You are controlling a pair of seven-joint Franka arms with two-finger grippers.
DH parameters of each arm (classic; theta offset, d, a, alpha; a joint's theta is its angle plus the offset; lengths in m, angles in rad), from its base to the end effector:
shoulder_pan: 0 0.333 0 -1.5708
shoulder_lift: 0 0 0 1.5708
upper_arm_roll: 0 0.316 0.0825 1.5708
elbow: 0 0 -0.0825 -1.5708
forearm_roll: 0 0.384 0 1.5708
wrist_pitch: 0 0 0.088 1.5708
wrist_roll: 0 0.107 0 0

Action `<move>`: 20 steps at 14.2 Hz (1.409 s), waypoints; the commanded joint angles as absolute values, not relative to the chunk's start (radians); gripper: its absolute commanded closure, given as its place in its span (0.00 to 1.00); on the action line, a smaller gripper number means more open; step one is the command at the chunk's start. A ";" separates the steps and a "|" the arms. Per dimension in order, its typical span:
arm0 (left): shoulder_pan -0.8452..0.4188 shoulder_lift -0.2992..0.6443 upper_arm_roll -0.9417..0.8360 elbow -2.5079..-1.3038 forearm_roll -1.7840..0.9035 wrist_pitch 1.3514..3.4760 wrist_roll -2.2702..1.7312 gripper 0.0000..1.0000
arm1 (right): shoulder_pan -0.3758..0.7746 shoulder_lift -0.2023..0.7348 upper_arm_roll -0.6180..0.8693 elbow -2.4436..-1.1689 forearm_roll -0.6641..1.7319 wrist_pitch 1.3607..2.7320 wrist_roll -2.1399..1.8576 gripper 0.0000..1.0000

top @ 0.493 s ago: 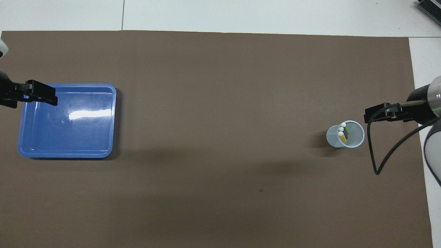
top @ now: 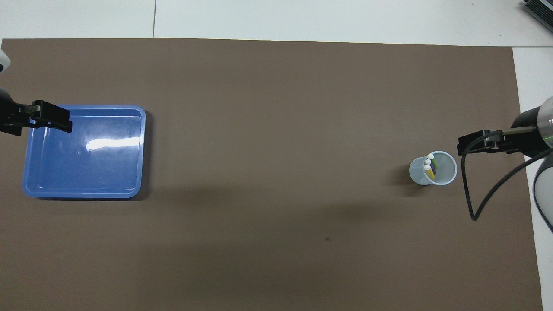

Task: Right arm passes pens to left for tray arrangement
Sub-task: 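Reach the right gripper down into the white cup of pens, then grasp a green pen with the right gripper while the left gripper opens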

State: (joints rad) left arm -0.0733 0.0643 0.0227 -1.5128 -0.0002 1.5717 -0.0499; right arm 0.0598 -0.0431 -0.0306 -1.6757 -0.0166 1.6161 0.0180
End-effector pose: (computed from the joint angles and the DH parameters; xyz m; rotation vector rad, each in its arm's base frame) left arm 0.5738 -0.0295 0.6157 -3.1400 0.0012 0.0083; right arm 0.5432 0.0138 0.6024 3.1258 0.0190 -0.0252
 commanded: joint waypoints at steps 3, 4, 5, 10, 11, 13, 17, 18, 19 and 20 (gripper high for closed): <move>-0.089 0.063 0.037 -1.499 0.011 1.562 -0.040 0.00 | 0.075 -0.061 -0.025 -1.678 0.006 1.602 0.028 0.00; -0.089 0.063 0.037 -1.499 0.011 1.563 -0.040 0.00 | 0.077 -0.064 -0.023 -1.680 0.006 1.597 0.018 0.00; -0.087 0.063 0.037 -1.499 0.011 1.563 -0.040 0.00 | 0.077 -0.064 -0.023 -1.690 0.005 1.611 0.005 0.00; -0.077 0.063 0.035 -1.499 0.009 1.569 -0.041 0.00 | 0.071 -0.088 -0.023 -1.908 0.003 1.837 -0.029 0.00; -0.078 0.063 0.035 -1.499 0.009 1.571 -0.043 0.00 | 0.068 -0.075 -0.025 -1.928 0.003 1.879 -0.029 0.00; -0.081 0.063 0.035 -1.500 0.009 1.575 -0.051 0.00 | 0.061 -0.031 -0.025 -1.947 0.003 1.937 -0.032 0.00; -0.074 0.057 0.035 -1.508 0.009 1.574 -0.051 0.00 | 0.037 0.070 -0.025 -1.953 0.003 2.026 -0.067 0.00; -0.071 0.055 0.035 -1.511 0.009 1.575 -0.054 0.00 | 0.035 0.074 -0.025 -1.968 0.003 2.045 -0.067 0.00; -0.072 0.055 0.037 -1.509 0.009 1.577 -0.055 0.00 | 0.031 0.074 -0.025 -1.980 0.005 2.048 -0.066 0.02; -0.075 0.055 0.035 -1.511 0.009 1.578 -0.055 0.00 | 0.019 0.077 -0.025 -1.988 0.005 2.052 -0.061 0.05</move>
